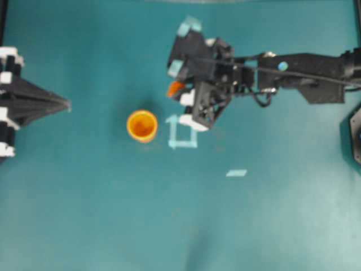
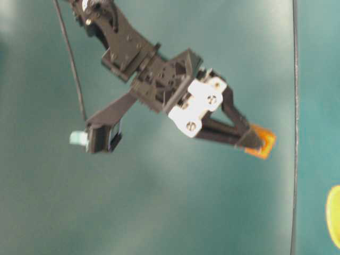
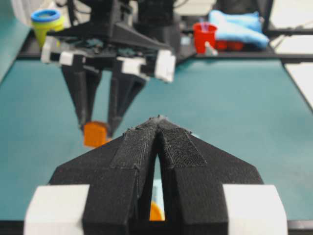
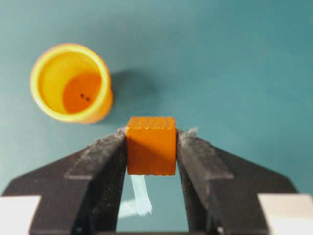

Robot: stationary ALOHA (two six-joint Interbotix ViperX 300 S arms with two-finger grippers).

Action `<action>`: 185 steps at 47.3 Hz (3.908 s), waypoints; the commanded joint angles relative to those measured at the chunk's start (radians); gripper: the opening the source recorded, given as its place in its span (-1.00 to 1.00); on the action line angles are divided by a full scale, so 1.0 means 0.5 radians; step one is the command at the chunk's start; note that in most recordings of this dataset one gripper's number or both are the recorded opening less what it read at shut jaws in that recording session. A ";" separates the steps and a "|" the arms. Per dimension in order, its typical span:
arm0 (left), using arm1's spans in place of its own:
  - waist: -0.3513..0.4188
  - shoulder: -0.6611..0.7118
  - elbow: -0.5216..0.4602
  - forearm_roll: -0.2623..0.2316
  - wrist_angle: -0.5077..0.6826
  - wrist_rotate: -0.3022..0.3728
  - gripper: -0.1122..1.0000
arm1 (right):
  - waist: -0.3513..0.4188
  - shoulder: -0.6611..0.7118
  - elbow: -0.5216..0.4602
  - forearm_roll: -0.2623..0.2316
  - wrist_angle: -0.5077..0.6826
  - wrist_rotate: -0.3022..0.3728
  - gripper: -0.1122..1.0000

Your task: Move the block toward the cup with right arm.

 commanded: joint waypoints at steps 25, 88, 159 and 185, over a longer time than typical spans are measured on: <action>0.006 0.018 -0.055 0.006 -0.012 0.003 -0.80 | 0.104 0.080 -0.252 -0.009 -0.285 -0.172 -0.09; 0.006 0.018 -0.055 0.006 -0.012 -0.009 -0.80 | 0.160 0.138 -0.282 -0.009 -0.445 -0.175 -0.09; 0.006 0.018 -0.055 0.006 -0.012 -0.003 -0.80 | 0.160 0.138 -0.279 -0.046 -0.380 -0.175 -0.09; 0.006 0.018 -0.055 0.006 -0.009 -0.003 -0.80 | 0.160 0.138 -0.279 -0.046 -0.380 -0.175 -0.09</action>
